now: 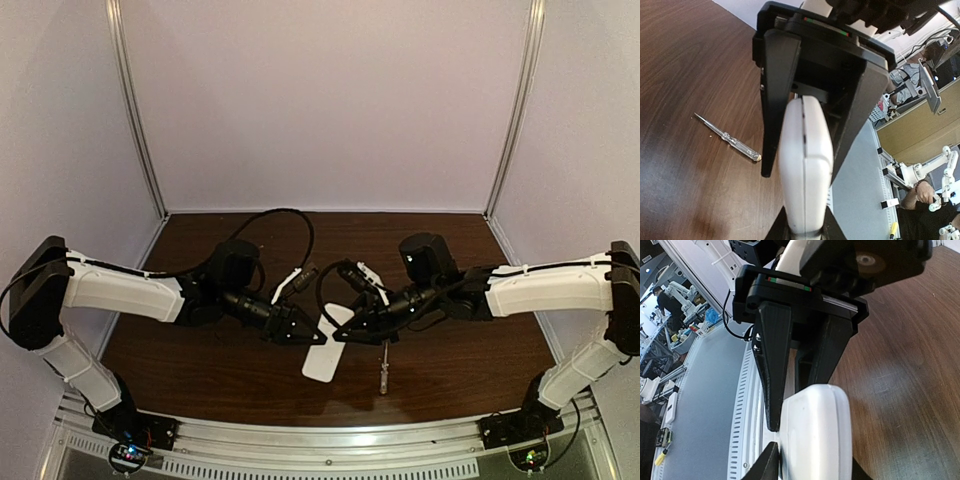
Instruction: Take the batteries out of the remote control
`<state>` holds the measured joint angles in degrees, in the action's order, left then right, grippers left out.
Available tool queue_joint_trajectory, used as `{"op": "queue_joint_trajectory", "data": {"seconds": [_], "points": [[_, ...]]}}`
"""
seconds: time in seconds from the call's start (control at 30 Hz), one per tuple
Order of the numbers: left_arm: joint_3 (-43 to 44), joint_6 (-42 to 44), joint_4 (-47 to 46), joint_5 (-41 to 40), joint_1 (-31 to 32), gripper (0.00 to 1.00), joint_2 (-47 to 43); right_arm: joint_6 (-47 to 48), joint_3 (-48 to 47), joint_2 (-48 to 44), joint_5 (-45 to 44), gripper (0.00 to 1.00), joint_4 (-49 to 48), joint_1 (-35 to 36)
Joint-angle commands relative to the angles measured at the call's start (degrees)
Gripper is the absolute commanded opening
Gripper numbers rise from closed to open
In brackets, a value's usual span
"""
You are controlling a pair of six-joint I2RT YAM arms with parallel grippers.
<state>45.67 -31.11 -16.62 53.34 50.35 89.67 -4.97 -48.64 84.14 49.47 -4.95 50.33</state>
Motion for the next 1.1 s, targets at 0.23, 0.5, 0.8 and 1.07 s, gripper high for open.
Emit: {"op": "queue_joint_trajectory", "data": {"seconds": [0.23, 0.5, 0.8, 1.07], "points": [[2.6, 1.7, -1.5, -0.4, -0.2, 0.19, 0.5, -2.2, 1.0, 0.2, 2.1, 0.0, -4.8, -0.4], [2.0, 2.5, 0.1, -5.5, -0.4, 0.65, -1.7, -9.3, 6.0, -2.3, -1.8, 0.0, -12.1, -0.7], [-1.6, 6.4, 3.3, -23.1, -0.8, 0.87, -10.0, -25.6, 11.4, -4.3, -13.0, 0.0, -22.8, -2.6], [-10.5, 10.4, -5.5, -37.3, -0.8, 0.88, -18.6, -45.1, 18.6, -6.0, -24.8, 0.0, -38.1, -2.6]]}}
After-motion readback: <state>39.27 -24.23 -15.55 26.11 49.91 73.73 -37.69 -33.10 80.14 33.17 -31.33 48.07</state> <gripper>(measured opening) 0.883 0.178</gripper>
